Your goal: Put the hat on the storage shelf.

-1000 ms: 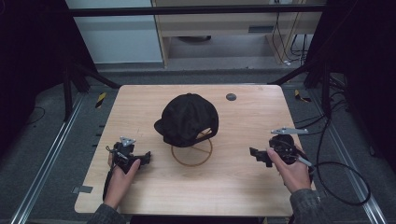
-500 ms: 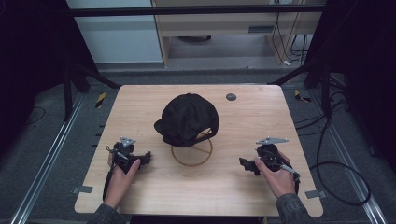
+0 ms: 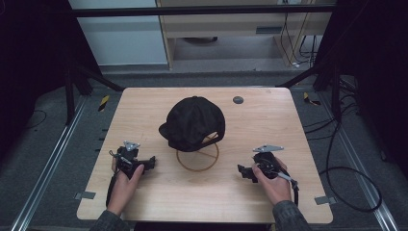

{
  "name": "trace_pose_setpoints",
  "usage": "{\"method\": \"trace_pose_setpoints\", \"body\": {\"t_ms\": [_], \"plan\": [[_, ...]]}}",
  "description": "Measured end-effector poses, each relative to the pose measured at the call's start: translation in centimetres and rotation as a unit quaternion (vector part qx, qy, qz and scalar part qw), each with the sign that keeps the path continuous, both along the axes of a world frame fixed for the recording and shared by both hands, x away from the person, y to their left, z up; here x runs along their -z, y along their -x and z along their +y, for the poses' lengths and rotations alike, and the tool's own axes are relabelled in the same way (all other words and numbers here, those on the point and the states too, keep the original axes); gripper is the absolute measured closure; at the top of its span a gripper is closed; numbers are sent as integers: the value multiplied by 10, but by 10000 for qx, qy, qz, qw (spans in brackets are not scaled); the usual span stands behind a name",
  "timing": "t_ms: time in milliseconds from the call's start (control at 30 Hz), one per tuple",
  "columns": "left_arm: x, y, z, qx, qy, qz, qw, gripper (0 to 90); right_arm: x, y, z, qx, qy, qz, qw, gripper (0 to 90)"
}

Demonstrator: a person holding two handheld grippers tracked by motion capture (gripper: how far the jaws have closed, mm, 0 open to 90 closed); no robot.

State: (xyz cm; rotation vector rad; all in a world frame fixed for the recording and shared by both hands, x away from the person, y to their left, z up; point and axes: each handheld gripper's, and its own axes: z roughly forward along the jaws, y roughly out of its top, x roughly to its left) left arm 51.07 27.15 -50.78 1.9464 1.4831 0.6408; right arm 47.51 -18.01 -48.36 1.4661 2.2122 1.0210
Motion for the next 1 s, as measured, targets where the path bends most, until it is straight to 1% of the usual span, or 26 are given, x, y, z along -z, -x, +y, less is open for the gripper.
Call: {"method": "trace_pose_setpoints", "body": {"t_ms": [100,233,333,400,467,533,567,600,667,767,1000], "plan": [[0,-2,1,5,-8,-7,10000,0,1,-6,3,35,-19,-63,10000,143],[0,-5,4,-22,1,-13,10000,0,6,-11,6,86,-9,-67,9999,137],[0,-8,8,-132,-3,-7,9999,0,11,-14,9,92,143,-97,9998,132],[0,-9,9,-167,0,-9,9999,0,15,-15,10,82,196,-93,9997,126],[0,-10,10,-171,0,-3,9999,0,19,-15,12,86,318,-98,9994,115],[0,-11,12,-197,2,-5,9998,0,21,-15,13,104,396,-227,9989,111],[0,-11,13,-199,0,-9,9998,0,22,-14,15,122,398,-244,9988,108],[0,-12,14,-202,-1,-10,9998,0,23,-14,15,110,479,-330,9982,104],[0,-12,15,-205,1,-4,9998,0,26,-12,17,72,593,-432,9973,90],[0,-12,15,-208,-3,-4,9998,0,28,-11,17,77,528,-521,9972,88],[0,-11,15,-234,-15,4,9997,0,28,-7,13,-48,545,-544,9970,86]]}}
